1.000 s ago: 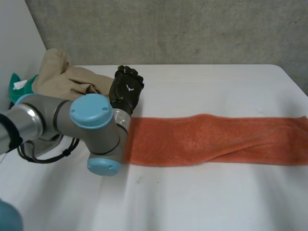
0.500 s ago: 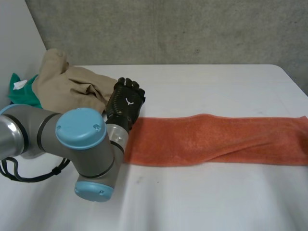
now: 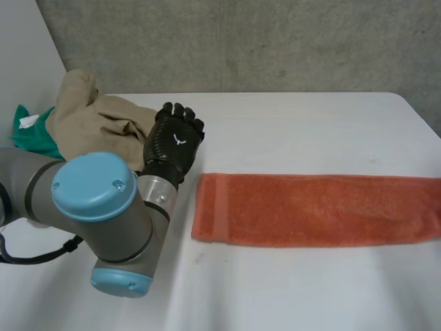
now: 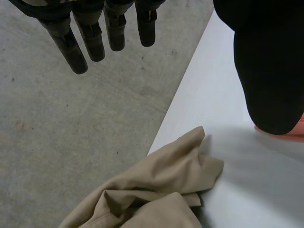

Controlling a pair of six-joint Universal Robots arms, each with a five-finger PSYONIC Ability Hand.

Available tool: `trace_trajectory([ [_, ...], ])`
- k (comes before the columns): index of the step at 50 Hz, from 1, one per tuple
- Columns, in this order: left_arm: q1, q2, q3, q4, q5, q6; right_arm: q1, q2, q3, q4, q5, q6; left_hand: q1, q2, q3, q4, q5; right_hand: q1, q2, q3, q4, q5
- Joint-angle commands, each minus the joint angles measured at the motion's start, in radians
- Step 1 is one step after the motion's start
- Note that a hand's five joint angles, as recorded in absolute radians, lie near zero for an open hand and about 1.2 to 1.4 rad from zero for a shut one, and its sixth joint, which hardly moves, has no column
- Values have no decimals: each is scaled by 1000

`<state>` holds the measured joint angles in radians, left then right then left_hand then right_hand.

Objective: Fold the laundry.

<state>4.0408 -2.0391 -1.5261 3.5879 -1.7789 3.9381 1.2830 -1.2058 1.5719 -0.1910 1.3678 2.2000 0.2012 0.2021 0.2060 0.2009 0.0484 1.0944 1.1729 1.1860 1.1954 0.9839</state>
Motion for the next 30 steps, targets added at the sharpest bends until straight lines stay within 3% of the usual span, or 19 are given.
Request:
trace_trajectory([
  [1, 32, 43, -37, 0, -4, -25, 400, -98, 51, -80, -68, 125, -27, -28, -31, -26, -48, 302, 223, 210, 201, 238],
  [7, 47, 68, -57, 0, -7, -80, 674, -67, 86, -153, -186, 121, -27, -28, -31, -26, -48, 302, 223, 210, 201, 238],
  [12, 56, 74, -82, -2, -7, -118, 893, 101, 85, -208, -226, 78, -27, -28, -31, -26, -48, 302, 223, 210, 201, 238],
  [19, 66, 71, -98, -2, -4, -120, 963, 178, 73, -242, -177, 52, -27, -28, -31, -26, -48, 302, 223, 210, 201, 238],
  [23, 66, 69, -98, -2, 1, -122, 958, 155, 91, -246, -135, 107, -27, -28, -31, -26, -48, -599, -678, -691, -700, -663],
  [24, 66, 69, -97, 0, 3, -122, 935, 114, 97, -245, -110, 157, -27, -28, -31, -26, -48, -920, -998, -1011, -1021, -984],
  [30, 58, 68, -86, 0, 4, -122, 744, -57, 166, -179, -69, 398, -27, -28, -31, -26, -48, -920, -998, -1011, -1021, -984],
])
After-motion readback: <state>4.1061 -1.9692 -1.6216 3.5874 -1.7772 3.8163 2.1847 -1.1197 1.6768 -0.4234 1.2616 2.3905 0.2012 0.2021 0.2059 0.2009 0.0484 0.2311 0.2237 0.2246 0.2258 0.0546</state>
